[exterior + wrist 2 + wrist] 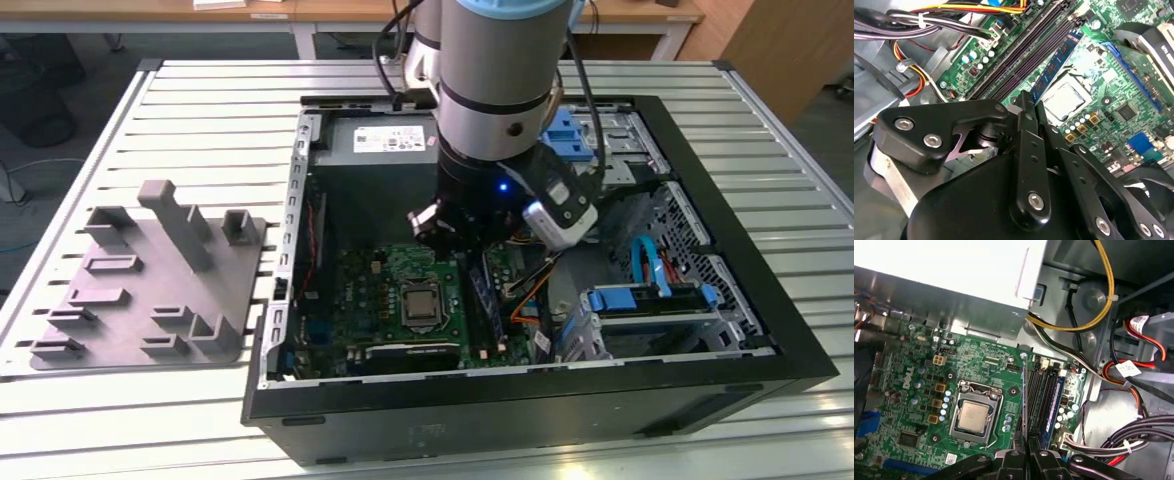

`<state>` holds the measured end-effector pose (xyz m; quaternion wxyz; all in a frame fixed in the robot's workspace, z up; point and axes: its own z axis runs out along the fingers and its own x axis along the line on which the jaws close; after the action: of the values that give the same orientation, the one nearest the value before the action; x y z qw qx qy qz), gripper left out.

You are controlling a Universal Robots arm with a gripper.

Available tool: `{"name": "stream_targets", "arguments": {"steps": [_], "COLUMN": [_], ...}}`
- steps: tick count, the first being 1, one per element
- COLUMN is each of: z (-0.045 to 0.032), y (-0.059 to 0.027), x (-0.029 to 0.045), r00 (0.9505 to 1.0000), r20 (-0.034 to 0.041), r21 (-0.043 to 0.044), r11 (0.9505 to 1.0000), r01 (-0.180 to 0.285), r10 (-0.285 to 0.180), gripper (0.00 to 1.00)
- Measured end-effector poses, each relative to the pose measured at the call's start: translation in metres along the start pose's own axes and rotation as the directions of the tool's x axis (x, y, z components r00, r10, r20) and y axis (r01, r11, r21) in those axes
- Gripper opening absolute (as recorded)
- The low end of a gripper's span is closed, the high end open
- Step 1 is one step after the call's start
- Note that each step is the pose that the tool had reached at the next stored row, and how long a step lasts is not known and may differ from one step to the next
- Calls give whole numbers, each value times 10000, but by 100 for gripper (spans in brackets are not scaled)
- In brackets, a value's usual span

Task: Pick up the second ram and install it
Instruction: 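Insert the second ram into the second slot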

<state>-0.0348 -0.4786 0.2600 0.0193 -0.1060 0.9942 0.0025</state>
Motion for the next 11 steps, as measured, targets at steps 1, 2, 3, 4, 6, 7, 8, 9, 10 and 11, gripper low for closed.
{"name": "stream_targets", "arguments": {"steps": [1, 2, 3, 4, 6, 7, 8, 9, 10, 11], "z": [0, 1, 1, 1, 2, 2, 3, 3, 4, 4], "y": [0, 0, 0, 0, 0, 0, 0, 0, 0, 0], "x": [0, 0, 0, 0, 0, 0, 0, 0, 0, 0], "r00": [10000, 9998, 9996, 9992, 9983, 9977, 9970, 9963, 9954, 9945], "r20": [0, 0, 0, 0, 1, 1, 1, 2, 2, 3], "r21": [4, 7, 11, 15, 23, 26, 30, 33, 37, 40], "r11": [10000, 9998, 9996, 9992, 9983, 9977, 9970, 9963, 9954, 9945], "r01": [-97, -195, -291, -393, -582, -674, -768, -859, -957, -1047], "r10": [97, 195, 291, 393, 582, 674, 768, 859, 957, 1047], "gripper": [14, 14, 14, 14, 14, 14, 14, 14, 14, 14]}}
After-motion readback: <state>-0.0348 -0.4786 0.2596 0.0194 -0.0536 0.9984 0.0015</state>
